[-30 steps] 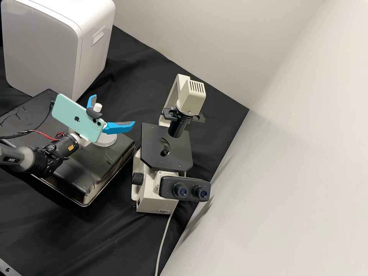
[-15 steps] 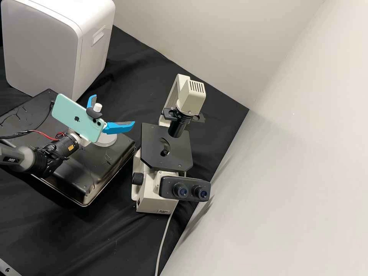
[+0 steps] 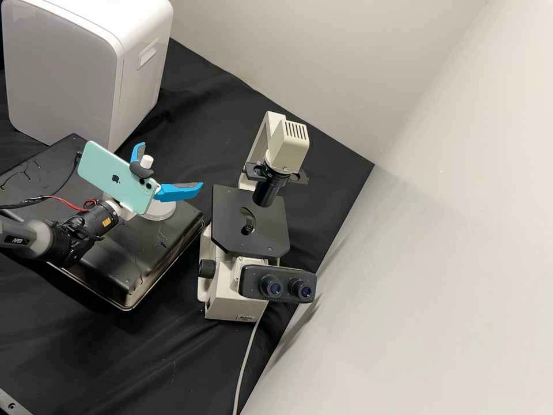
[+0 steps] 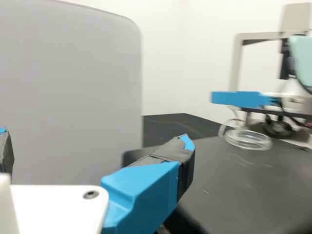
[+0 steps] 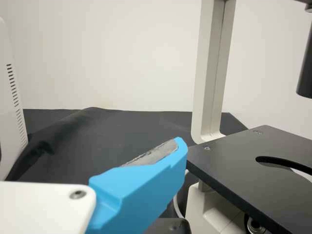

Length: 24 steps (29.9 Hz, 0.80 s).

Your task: Place the petri dish on the microscope

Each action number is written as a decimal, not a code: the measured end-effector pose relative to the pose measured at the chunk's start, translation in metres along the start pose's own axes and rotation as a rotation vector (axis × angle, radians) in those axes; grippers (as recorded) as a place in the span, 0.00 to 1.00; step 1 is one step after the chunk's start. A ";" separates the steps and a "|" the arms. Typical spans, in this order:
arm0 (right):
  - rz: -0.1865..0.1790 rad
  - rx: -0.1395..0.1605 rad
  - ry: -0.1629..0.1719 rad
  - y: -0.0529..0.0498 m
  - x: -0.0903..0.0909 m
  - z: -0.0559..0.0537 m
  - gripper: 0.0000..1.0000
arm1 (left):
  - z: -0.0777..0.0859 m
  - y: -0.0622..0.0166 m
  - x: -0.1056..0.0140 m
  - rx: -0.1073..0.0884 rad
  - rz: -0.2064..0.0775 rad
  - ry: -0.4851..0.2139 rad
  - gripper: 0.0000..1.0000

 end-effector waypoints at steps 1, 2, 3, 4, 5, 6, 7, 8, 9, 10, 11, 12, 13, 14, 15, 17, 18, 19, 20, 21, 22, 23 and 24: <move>0.000 0.000 0.000 0.000 0.000 0.000 1.00 | 0.002 -0.0004 -0.002 -0.003 0.000 -0.011 1.00; 0.000 0.000 0.000 0.000 0.000 0.000 1.00 | 0.004 0.0002 -0.003 -0.007 0.005 -0.017 1.00; 0.000 0.000 0.000 0.000 0.000 0.000 1.00 | 0.006 0.0013 -0.005 -0.006 0.013 -0.026 1.00; 0.000 0.000 0.000 0.000 0.000 0.000 1.00 | 0.008 0.0035 -0.006 -0.008 0.028 -0.039 1.00; 0.000 0.000 0.000 0.000 0.000 0.000 1.00 | 0.010 0.0055 -0.007 -0.015 0.044 -0.042 1.00; 0.000 0.000 0.000 0.000 0.000 0.000 1.00 | 0.012 0.0065 -0.008 -0.021 0.052 -0.052 1.00; 0.000 0.000 0.000 0.000 0.000 0.000 1.00 | 0.014 0.0081 -0.008 -0.023 0.067 -0.059 1.00; 0.000 0.000 0.000 0.000 0.000 0.000 1.00 | 0.016 0.0088 -0.009 -0.016 0.073 -0.062 1.00; 0.000 0.000 0.000 0.000 0.000 0.000 1.00 | 0.017 0.0098 -0.010 -0.011 0.081 -0.062 1.00; 0.000 0.000 0.000 0.000 0.000 0.000 1.00 | 0.020 0.0107 -0.011 -0.005 0.089 -0.069 1.00; 0.000 0.000 0.000 0.000 0.000 0.000 1.00 | 0.022 0.0114 -0.012 0.002 0.094 -0.080 1.00; 0.000 0.000 0.000 0.000 0.000 0.000 1.00 | 0.025 0.0125 -0.013 0.011 0.101 -0.092 1.00; 0.000 0.000 0.000 0.000 0.000 0.000 1.00 | 0.028 0.0137 -0.015 0.017 0.106 -0.101 1.00; 0.000 0.000 0.000 0.000 0.000 0.000 1.00 | 0.030 0.0141 -0.016 0.021 0.104 -0.105 1.00; 0.000 0.000 0.000 0.000 0.000 0.000 1.00 | 0.033 0.0149 -0.018 0.020 0.104 -0.111 1.00; 0.000 0.000 0.000 0.000 0.000 0.000 1.00 | 0.037 0.0152 -0.021 0.027 0.099 -0.116 1.00; 0.000 0.000 0.000 0.000 0.000 0.000 1.00 | 0.040 0.0148 -0.023 0.028 0.094 -0.117 1.00; 0.000 0.000 0.000 0.000 0.000 0.000 1.00 | 0.042 0.0139 -0.024 0.023 0.088 -0.119 1.00; 0.000 0.000 0.000 0.000 0.000 0.000 1.00 | 0.043 0.0129 -0.025 0.026 0.083 -0.115 1.00; 0.000 0.000 0.000 0.000 0.000 0.000 1.00 | 0.046 0.0106 -0.026 0.030 0.070 -0.119 1.00; 0.000 0.000 0.000 0.000 0.000 0.000 1.00 | 0.048 0.0084 -0.025 0.034 0.060 -0.125 1.00; 0.000 0.000 0.000 0.000 0.000 0.000 1.00 | 0.049 0.0054 -0.024 0.040 0.048 -0.131 1.00; 0.000 0.000 0.000 0.000 0.000 0.000 1.00 | 0.049 0.0029 -0.023 0.049 0.040 -0.127 1.00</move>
